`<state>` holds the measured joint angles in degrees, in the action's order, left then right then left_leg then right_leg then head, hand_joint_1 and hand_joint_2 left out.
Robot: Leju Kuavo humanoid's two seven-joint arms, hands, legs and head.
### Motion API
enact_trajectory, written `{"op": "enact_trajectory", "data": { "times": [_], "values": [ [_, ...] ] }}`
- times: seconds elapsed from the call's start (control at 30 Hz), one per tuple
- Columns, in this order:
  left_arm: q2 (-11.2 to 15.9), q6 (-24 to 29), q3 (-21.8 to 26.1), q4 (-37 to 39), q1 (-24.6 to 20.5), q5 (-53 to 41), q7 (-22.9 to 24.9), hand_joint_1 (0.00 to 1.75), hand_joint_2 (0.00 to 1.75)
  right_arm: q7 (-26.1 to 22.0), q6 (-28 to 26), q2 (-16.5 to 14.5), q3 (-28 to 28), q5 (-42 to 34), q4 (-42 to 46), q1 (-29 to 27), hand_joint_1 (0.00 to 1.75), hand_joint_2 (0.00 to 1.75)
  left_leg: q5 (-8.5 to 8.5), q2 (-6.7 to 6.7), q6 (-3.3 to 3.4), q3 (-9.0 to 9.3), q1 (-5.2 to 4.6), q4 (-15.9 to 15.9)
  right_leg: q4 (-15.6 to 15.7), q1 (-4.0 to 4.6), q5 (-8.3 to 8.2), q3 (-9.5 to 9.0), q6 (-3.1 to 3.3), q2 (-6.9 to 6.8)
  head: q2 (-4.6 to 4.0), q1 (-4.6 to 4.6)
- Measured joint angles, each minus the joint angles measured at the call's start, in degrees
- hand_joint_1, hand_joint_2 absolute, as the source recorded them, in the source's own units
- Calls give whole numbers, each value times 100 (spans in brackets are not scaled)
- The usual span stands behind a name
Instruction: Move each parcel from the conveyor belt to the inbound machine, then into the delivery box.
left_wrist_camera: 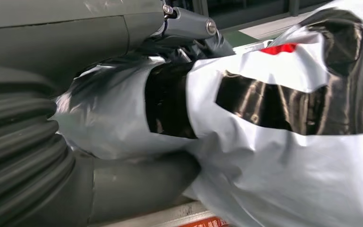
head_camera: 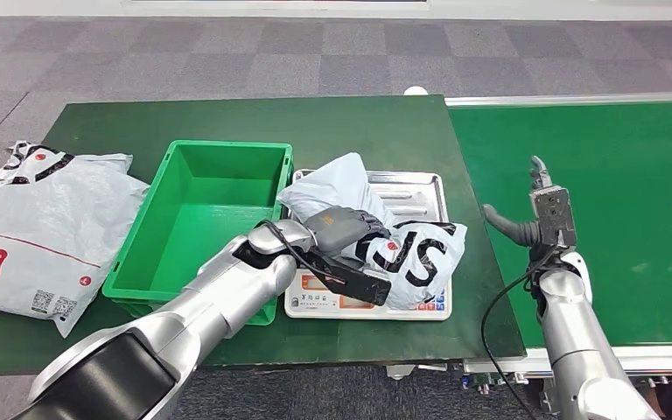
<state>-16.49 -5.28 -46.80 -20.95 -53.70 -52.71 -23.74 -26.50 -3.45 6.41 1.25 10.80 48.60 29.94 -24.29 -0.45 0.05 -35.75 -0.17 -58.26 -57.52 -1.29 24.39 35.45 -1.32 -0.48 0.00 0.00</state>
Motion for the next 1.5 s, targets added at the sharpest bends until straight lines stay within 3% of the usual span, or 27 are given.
{"op": "enact_trajectory", "data": {
  "times": [0.13, 0.3, 0.57, 0.73, 1.03, 1.2, 1.5],
  "values": [
    [-32, 141, -88, -1, -88, -132, 23, 175, 175, 74, 23, -139, -1, 124, 655, -284, 0, 175, 0, -1, 0, 1, 1, 0, 0, 1, 0, -1, 0, -2, 0, 0],
    [-41, 752, -129, -107, -163, -413, 196, 175, 175, 162, 85, -208, -2, 158, 1396, -688, 0, 175, 0, 1, 0, 0, 0, 0, 0, 0, 0, 1, 0, 2, 0, 0],
    [174, 1742, -133, -1000, -306, -1321, 881, 175, 175, 42, 211, -182, -2, 13, 1575, -819, 0, 175, 1, 2, 0, -1, 0, 0, 0, 0, 0, 3, 0, 3, 0, 0],
    [402, 1743, -79, -1692, -309, -2003, 1286, 175, 175, 45, 199, -87, 0, -54, 1758, -1060, 0, 175, 0, 2, -1, -1, 0, 0, 0, 0, 1, 3, 1, 3, 0, 0],
    [572, 1766, -53, -2095, -291, -2193, 1368, 175, 175, 68, 198, -41, 0, -62, 1919, -1209, 0, 175, 0, 4, 0, -2, 0, 0, 0, 0, 1, 4, 1, 4, 0, 0],
    [670, 1854, 138, -2014, -281, -2686, 1712, 175, 175, 269, 212, -40, 48, -36, 2173, -1405, 0, 175, 0, 4, -1, -1, 0, 0, 0, 0, 1, 4, 1, 4, 0, 0],
    [1000, 1626, 841, -1268, -279, -2597, 2088, 175, 175, 405, 322, -38, 344, 15, 2953, -2034, 0, 175, 0, 6, -1, -3, 3, 4, -1, 2, 4, 9, 5, 5, 0, 0]
  ]
}}
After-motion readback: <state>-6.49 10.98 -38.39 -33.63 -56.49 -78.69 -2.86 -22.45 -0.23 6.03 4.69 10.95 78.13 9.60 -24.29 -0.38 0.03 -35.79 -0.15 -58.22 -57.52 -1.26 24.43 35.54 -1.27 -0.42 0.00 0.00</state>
